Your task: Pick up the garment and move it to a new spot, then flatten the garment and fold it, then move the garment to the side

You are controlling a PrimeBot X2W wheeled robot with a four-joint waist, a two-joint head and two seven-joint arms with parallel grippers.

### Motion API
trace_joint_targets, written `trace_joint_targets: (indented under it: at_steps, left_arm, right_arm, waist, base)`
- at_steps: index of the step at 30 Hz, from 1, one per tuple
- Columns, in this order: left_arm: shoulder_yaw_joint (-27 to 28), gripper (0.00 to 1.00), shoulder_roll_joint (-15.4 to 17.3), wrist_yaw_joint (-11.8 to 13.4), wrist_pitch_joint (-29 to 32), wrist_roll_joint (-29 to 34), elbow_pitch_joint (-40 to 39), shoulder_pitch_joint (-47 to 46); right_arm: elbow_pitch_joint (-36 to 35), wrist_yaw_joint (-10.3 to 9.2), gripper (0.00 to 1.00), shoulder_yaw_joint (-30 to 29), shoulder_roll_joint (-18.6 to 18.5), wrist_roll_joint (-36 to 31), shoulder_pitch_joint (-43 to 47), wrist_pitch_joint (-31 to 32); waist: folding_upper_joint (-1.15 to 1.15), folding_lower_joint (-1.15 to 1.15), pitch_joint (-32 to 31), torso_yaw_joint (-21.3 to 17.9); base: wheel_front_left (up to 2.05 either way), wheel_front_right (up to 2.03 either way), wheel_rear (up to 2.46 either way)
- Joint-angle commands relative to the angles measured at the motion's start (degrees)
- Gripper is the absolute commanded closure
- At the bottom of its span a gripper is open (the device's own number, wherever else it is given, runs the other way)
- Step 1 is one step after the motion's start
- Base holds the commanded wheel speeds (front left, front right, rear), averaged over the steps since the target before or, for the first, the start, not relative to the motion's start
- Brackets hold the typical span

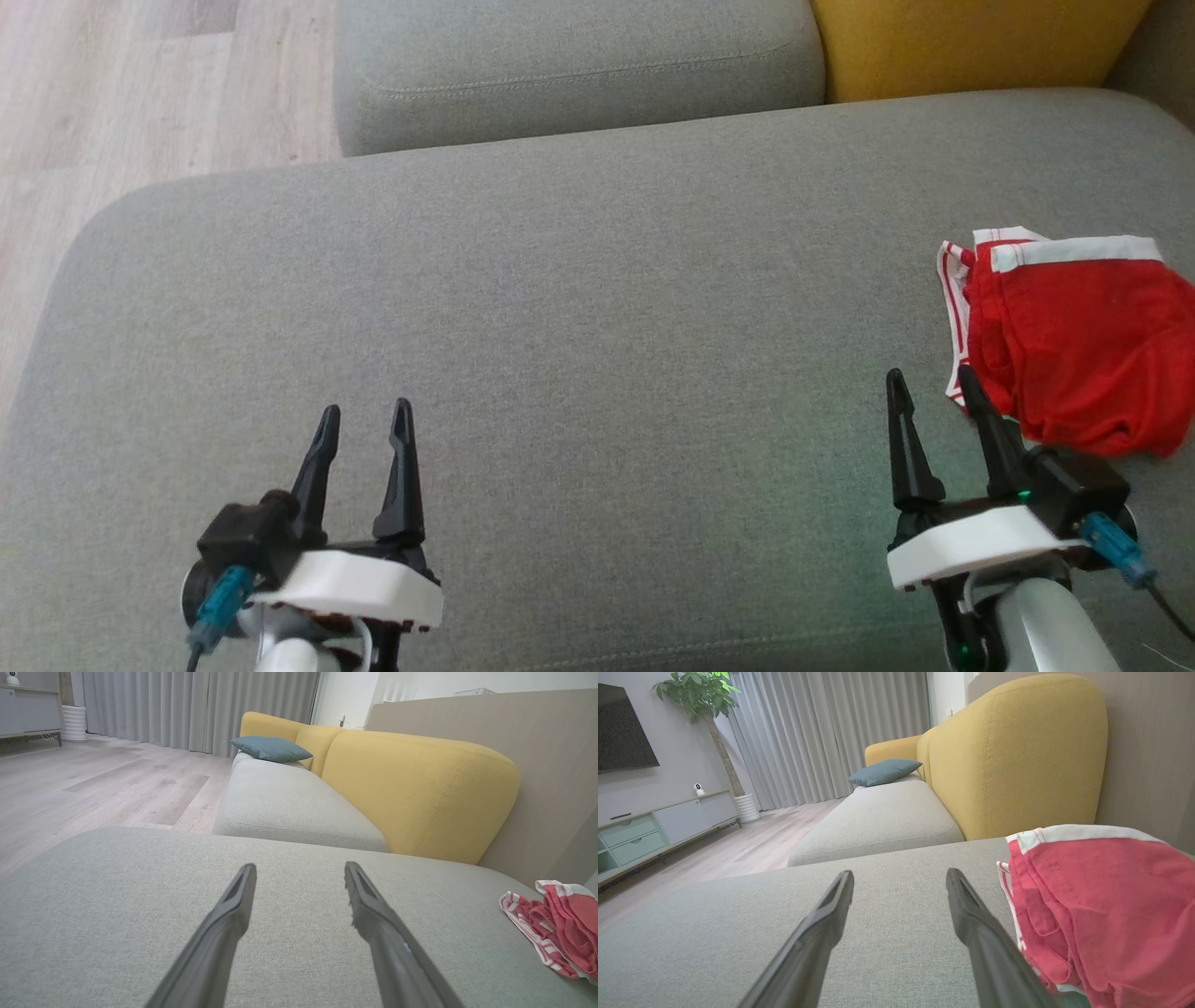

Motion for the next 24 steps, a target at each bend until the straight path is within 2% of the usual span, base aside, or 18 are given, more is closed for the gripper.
trace_joint_targets:
  at_steps: [1, 6, 7, 10, 24]
  left_arm:
    - [2.2, 0.0, 0.1, -0.2, -0.5, -0.5, -2.1, -1.4]
    - [2.5, 0.0, 0.1, -0.4, -0.5, -0.8, -2.6, -1.5]
    - [0.4, 1.0, 0.0, -0.3, 0.0, -0.5, -0.3, 0.0]
    - [0.3, 1.0, -0.1, -0.3, 0.3, -0.9, 2.8, 1.2]
    - [1.7, 1.0, 0.5, -1.6, 2.1, -10.0, 3.5, 0.2]
  right_arm:
    - [-2.2, 0.37, 0.0, 1.6, -0.1, 0.0, -1.8, -0.8]
    - [-2.4, 0.37, 0.0, 1.7, -0.1, 0.0, -1.9, -0.8]
    - [-0.1, 0.0, 1.0, 0.1, 0.0, 0.0, 0.0, 0.0]
    - [2.8, -0.01, 1.0, 0.1, 0.0, 0.5, 1.3, 0.2]
    - [2.0, 0.03, 1.0, -0.7, -0.3, 10.0, 0.9, 2.2]
  waist:
    - [0.0, 0.0, 0.1, 0.0]
    - [0.0, 0.0, 0.2, 0.0]
    - [0.0, 0.0, 0.2, 0.0]
    - [0.0, 0.0, 0.2, 0.0]
    - [0.0, 0.0, 0.3, 0.6]
  base:
    - [0.0, 0.0, 0.0]
    - [0.0, 0.0, 0.0]
    - [0.0, 0.0, 0.0]
    - [0.0, 0.0, 0.0]
    - [0.0, 0.0, 0.0]
